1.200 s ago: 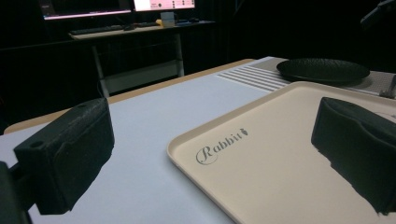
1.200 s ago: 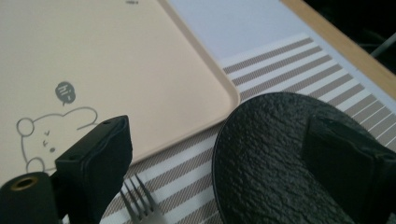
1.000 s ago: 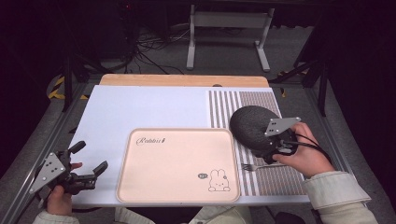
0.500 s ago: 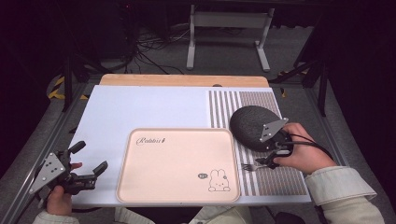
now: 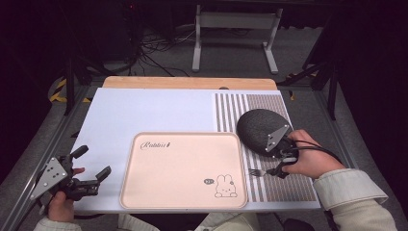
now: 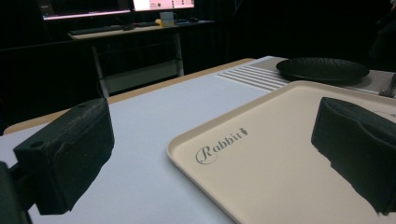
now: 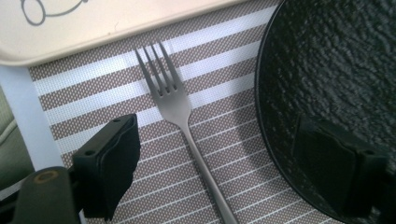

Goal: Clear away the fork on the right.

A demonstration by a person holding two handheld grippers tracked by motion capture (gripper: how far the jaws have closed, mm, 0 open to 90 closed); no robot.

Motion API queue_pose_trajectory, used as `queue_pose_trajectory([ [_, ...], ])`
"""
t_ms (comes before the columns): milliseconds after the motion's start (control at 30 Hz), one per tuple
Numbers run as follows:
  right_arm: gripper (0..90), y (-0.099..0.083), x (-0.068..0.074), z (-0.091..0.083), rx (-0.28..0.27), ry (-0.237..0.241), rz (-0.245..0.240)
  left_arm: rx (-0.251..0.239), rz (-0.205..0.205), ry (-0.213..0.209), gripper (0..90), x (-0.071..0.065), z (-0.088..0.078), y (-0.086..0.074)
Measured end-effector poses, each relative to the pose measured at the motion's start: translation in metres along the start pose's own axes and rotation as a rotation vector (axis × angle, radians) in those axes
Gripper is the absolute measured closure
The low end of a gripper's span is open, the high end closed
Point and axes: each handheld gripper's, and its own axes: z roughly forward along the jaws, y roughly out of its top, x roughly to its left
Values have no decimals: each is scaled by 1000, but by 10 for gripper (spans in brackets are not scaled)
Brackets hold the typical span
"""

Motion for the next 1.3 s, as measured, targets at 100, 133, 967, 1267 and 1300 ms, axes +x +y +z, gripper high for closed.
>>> queue_pose_trajectory([
  [100,167,-1,1,4,54,33,3,6,3,-7,0,0,0,0],
  [133,169,-1,2,5,66,40,7,6,4,-7,1,0,0,0],
  [967,436,-7,-1,33,136,106,-168,9,2,-7,1,0,0,0],
  [1267,603,-11,-3,40,147,127,-242,9,-1,-5,0,0,0,0],
  [1300,603,-11,-3,40,147,127,-242,9,1,-6,0,0,0,0],
])
